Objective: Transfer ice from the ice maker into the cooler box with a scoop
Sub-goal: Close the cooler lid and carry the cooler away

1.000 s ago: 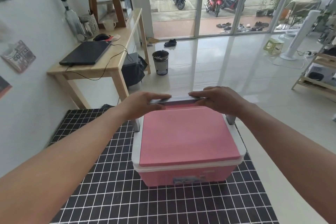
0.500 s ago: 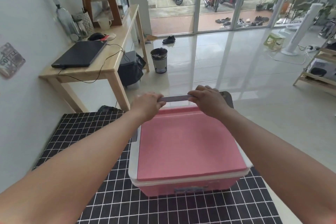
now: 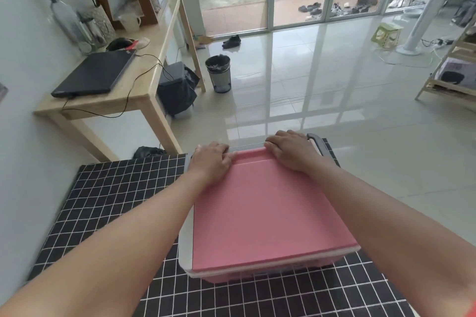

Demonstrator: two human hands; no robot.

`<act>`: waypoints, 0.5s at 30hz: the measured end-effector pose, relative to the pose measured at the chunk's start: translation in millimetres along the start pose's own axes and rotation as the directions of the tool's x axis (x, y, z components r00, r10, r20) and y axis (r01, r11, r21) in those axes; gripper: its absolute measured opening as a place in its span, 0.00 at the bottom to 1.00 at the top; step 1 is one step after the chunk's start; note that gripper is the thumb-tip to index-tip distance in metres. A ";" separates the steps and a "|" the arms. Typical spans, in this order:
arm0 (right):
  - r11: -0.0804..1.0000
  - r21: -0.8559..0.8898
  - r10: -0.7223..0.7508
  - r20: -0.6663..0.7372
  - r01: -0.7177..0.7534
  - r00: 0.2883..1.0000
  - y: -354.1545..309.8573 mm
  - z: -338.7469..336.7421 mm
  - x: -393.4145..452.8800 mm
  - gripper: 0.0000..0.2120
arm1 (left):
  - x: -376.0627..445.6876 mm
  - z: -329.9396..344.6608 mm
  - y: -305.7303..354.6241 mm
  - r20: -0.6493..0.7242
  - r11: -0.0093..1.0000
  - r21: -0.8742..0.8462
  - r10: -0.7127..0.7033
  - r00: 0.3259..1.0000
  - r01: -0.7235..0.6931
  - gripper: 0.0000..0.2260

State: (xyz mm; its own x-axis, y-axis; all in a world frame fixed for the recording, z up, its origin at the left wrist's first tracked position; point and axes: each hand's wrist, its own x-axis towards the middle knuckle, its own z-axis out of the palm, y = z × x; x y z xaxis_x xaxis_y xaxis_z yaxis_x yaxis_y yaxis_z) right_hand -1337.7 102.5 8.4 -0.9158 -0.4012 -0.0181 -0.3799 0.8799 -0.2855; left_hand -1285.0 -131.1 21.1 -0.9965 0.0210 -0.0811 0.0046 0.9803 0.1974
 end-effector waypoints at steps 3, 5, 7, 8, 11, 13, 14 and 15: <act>1.000 0.012 -0.002 -0.001 0.002 1.000 -0.1 -0.9 -1.5 0.19 | 0.4 4.9 -1.2 -0.004 0.999 -0.033 0.015 1.000 -0.015 0.23; 1.000 0.005 -0.004 0.007 0.004 1.000 -1.0 -2.0 -1.9 0.19 | 0.2 6.1 -1.3 -0.002 1.000 -0.019 0.022 1.000 -0.022 0.23; 1.000 -0.021 0.017 0.020 -0.017 1.000 -1.7 -3.8 -3.2 0.20 | -2.2 6.5 -2.9 -0.023 0.999 0.043 0.022 0.999 -0.021 0.23; 0.997 -0.062 0.040 0.014 -0.039 0.999 -0.2 -4.2 -4.4 0.22 | -4.2 7.4 -5.0 -0.053 0.996 0.089 0.000 0.999 0.005 0.24; 0.956 -0.227 0.177 -0.050 -0.184 0.983 12.4 -5.4 -15.7 0.29 | -17.2 13.6 -13.6 -0.161 0.968 0.058 -0.231 0.960 0.243 0.27; 0.936 -0.218 0.260 -0.097 -0.276 0.961 24.0 -4.7 -26.7 0.31 | -26.3 19.9 -18.2 -0.145 0.941 -0.077 -0.339 0.930 0.330 0.32; 0.940 -0.178 0.277 -0.104 -0.292 0.955 29.2 -4.0 -31.4 0.31 | -28.2 22.9 -19.3 -0.136 0.940 -0.125 -0.333 0.933 0.317 0.34; 0.947 -0.122 0.287 -0.096 -0.298 0.953 31.9 -3.6 -34.2 0.32 | -29.3 24.1 -20.3 -0.134 0.944 -0.135 -0.320 0.938 0.303 0.35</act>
State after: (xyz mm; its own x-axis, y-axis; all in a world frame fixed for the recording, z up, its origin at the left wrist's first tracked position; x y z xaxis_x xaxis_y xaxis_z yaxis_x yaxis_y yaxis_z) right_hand -1318.9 145.2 3.4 -0.9944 -0.1052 -0.0068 -0.1031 0.9836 -0.1479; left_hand -1253.9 -146.9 -4.1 -0.9473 -0.3201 -0.0087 -0.3085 0.9048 0.2934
